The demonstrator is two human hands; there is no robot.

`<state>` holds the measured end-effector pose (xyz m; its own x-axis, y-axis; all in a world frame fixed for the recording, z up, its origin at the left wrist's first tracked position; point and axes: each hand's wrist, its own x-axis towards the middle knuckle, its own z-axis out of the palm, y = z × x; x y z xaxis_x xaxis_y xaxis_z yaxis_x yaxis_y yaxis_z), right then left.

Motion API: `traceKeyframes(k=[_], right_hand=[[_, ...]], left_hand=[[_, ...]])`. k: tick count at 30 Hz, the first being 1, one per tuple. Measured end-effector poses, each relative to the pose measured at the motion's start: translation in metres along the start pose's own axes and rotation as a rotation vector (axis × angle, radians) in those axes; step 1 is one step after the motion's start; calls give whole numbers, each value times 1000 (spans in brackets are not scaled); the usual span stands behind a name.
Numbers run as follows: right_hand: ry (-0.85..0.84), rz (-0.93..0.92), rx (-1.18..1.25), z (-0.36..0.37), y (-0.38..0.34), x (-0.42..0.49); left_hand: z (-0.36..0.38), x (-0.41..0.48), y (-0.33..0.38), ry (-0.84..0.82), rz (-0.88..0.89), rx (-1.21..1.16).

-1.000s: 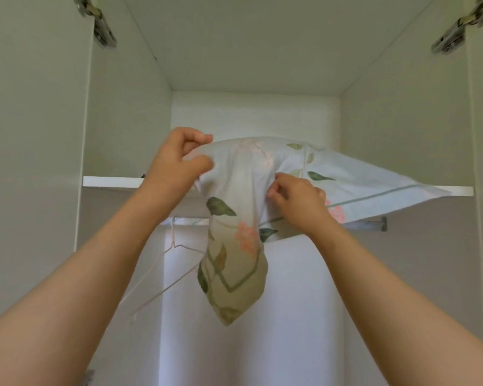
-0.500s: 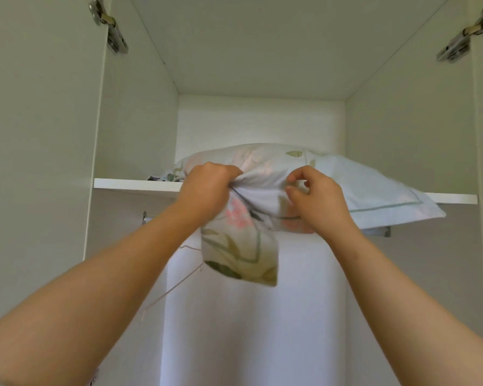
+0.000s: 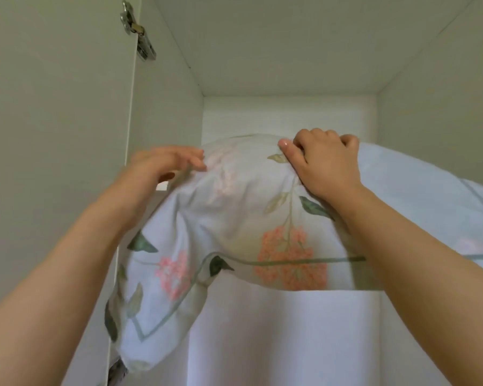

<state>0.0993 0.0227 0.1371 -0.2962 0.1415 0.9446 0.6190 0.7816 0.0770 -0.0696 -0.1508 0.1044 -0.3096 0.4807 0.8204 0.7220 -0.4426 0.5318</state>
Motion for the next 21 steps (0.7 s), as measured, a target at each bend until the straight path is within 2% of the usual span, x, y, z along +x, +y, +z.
traceKeyframes(k=[1, 3, 6, 9, 12, 15, 17, 19, 21], right_hand=[[-31, 6, 4, 5, 0, -1], [-130, 32, 67, 12, -2, -10], [-204, 69, 174, 15, -8, -30], [-268, 67, 203, 12, -11, -52], [-419, 56, 205, 2, -12, -65], [-530, 64, 244, -20, -16, -63], [-463, 80, 281, -34, -20, -51], [-259, 126, 313, -35, -19, -34], [-135, 187, 350, -25, -18, -15]], left_hand=[[11, 8, 5, 34, 14, 6], [38, 28, 6, 57, 7, 211], [70, 55, 3, -61, -106, 532], [86, 71, 2, -15, -234, 728], [91, 75, 0, 58, -312, 737], [88, 71, -8, 151, -440, 530], [87, 64, -19, 198, -503, 441], [86, 57, -33, 233, -507, 459], [81, 55, -43, 296, -471, 446]])
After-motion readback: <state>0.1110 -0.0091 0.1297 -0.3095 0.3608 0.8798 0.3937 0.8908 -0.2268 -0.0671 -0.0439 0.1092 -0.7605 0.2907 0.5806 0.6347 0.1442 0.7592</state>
